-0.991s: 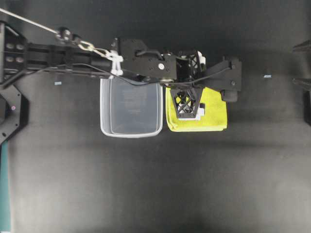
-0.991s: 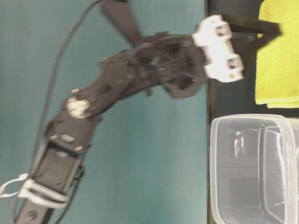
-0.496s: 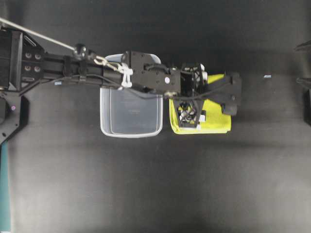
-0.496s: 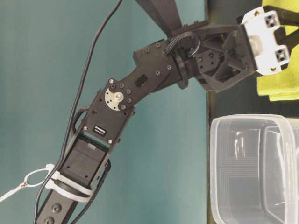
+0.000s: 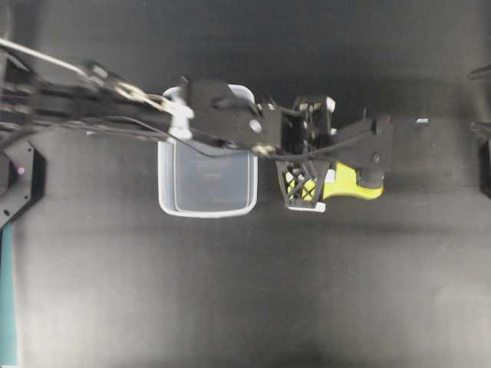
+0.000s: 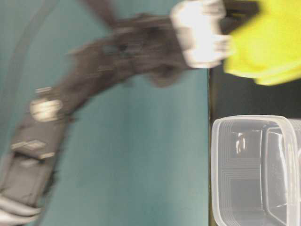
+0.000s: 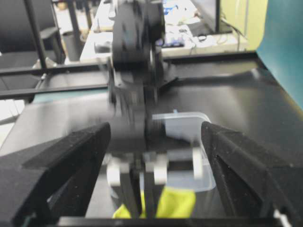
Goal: Place the yellow towel into the container with the left arm.
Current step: 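Close the left gripper on the yellow towel's near edge, then lift the towel and carry it left over the clear container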
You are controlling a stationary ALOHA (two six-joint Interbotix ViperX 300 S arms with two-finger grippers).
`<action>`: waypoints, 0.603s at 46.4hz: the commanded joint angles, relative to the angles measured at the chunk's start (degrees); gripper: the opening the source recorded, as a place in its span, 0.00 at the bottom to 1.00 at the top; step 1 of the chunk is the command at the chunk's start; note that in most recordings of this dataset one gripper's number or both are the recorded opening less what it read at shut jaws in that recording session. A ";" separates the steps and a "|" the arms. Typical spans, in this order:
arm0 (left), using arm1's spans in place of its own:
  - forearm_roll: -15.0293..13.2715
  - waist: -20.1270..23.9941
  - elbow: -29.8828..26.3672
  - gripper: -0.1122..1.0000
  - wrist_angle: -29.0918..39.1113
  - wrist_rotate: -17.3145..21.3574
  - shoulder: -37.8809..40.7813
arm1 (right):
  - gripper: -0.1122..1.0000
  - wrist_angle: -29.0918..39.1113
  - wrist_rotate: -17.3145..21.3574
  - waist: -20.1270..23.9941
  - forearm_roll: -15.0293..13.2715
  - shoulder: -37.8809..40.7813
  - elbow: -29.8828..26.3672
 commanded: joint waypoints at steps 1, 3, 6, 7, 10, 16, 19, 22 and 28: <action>0.09 -0.26 -1.05 0.16 2.46 0.00 -6.15 | 0.78 -0.26 0.00 -0.18 0.26 0.00 -1.14; 0.09 -0.44 -0.79 0.16 4.39 0.00 -8.70 | 0.78 -0.26 0.00 -0.09 0.26 -0.18 -1.32; 0.09 -0.44 -0.18 0.16 7.12 0.09 -11.95 | 0.78 -0.26 0.00 -0.09 0.26 -0.35 -1.32; 0.09 -0.44 0.35 0.16 8.70 0.09 -13.54 | 0.78 -0.26 0.00 -0.09 0.26 -0.35 -1.32; 0.09 -0.18 1.85 0.16 12.48 0.18 -17.14 | 0.78 -0.26 0.00 -0.09 0.26 -0.44 -1.32; 0.09 0.62 7.82 0.16 18.46 0.18 -23.47 | 0.78 -0.26 0.00 -0.18 0.26 -0.44 -1.23; 0.09 1.23 11.51 0.16 19.25 0.18 -25.93 | 0.78 -0.26 0.00 -0.18 0.26 -0.44 -1.14; 0.09 1.85 15.82 0.16 18.63 0.18 -28.21 | 0.78 -0.35 0.00 -0.09 0.26 -0.44 -1.14; 0.09 2.64 22.24 0.16 14.06 0.18 -31.55 | 0.78 -0.62 0.00 -0.09 0.26 -0.44 -1.14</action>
